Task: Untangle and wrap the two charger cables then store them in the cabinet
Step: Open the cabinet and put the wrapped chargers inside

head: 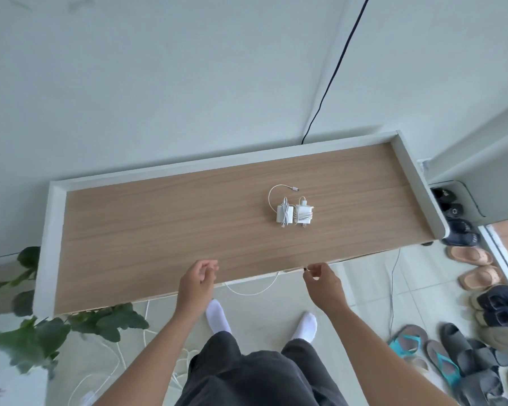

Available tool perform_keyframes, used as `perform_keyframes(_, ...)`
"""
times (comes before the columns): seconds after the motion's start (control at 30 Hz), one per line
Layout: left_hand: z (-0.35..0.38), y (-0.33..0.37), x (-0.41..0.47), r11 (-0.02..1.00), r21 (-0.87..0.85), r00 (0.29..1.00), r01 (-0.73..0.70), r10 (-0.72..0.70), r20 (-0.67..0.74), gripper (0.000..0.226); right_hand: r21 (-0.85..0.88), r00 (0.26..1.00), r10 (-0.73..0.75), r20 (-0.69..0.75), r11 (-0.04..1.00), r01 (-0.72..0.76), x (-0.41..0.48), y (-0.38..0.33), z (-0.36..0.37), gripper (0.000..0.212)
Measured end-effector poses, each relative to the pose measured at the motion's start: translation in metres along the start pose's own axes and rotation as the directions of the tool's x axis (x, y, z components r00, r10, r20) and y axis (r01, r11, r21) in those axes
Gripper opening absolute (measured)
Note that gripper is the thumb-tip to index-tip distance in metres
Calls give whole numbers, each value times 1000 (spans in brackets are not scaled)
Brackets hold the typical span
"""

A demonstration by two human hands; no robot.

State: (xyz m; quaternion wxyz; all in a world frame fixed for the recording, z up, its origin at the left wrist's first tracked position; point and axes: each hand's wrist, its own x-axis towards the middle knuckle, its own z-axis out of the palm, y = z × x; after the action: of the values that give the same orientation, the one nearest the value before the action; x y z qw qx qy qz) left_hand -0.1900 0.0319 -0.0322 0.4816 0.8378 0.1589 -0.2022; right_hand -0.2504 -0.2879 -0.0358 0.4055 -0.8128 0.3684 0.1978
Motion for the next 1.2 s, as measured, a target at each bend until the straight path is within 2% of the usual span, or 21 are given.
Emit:
perform_keyframes(0.13, 9, -17, -23, 994, -64, 991, 91, -96, -90, 21, -19, 996, 36, 82, 999, -35, 13, 20, 1, 41)
perform_keyframes(0.37, 19, -57, -34, 948, -109, 944, 300, -312, -108, 12, 45, 994, 57, 91, 997, -61, 42, 37, 9, 58)
perform_keyframes(0.4, 19, -63, -33, 940, -109, 938, 322, -333, -101, 15, 70, 993, 67, 95, 995, -73, 46, 41, 11, 62)
perform_keyframes(0.5, 17, -72, -30, 929, -86, 927, 361, -367, -78, 49, 132, 992, 89, 95, 986, -101, 58, 53, 19, 67)
perform_keyframes(0.53, 17, -71, -29, 928, -84, 927, 363, -369, -71, 54, 152, 992, 90, 93, 983, -104, 63, 57, 22, 68)
perform_keyframes(0.63, 19, -70, -24, 927, -68, 926, 368, -372, -66, 49, 226, 994, 77, 73, 970, -92, 68, 62, 29, 75)
perform_keyframes(0.8, 30, -86, -19, 935, -142, 939, 326, -338, -71, 43, 147, 996, 44, -77, 989, -32, 57, 59, 33, 58)
perform_keyframes(0.87, 34, -97, -17, 946, -157, 948, 283, -300, -105, 30, 177, 987, 18, -160, 984, 11, 53, 62, 39, 53)
perform_keyframes(0.93, 37, -107, -19, 955, -174, 951, 242, -269, -154, 32, 217, 977, -7, -215, 975, 55, 50, 68, 46, 47)
perform_keyframes(1.03, 35, -116, -22, 964, -198, 950, 177, -220, -222, 37, 209, 970, -60, -237, 971, 112, 50, 77, 51, 44)
perform_keyframes(1.2, 28, -119, -31, 979, -150, 970, 138, -164, -177, 46, 74, 974, -129, -187, 987, 145, 51, 80, 43, 44)
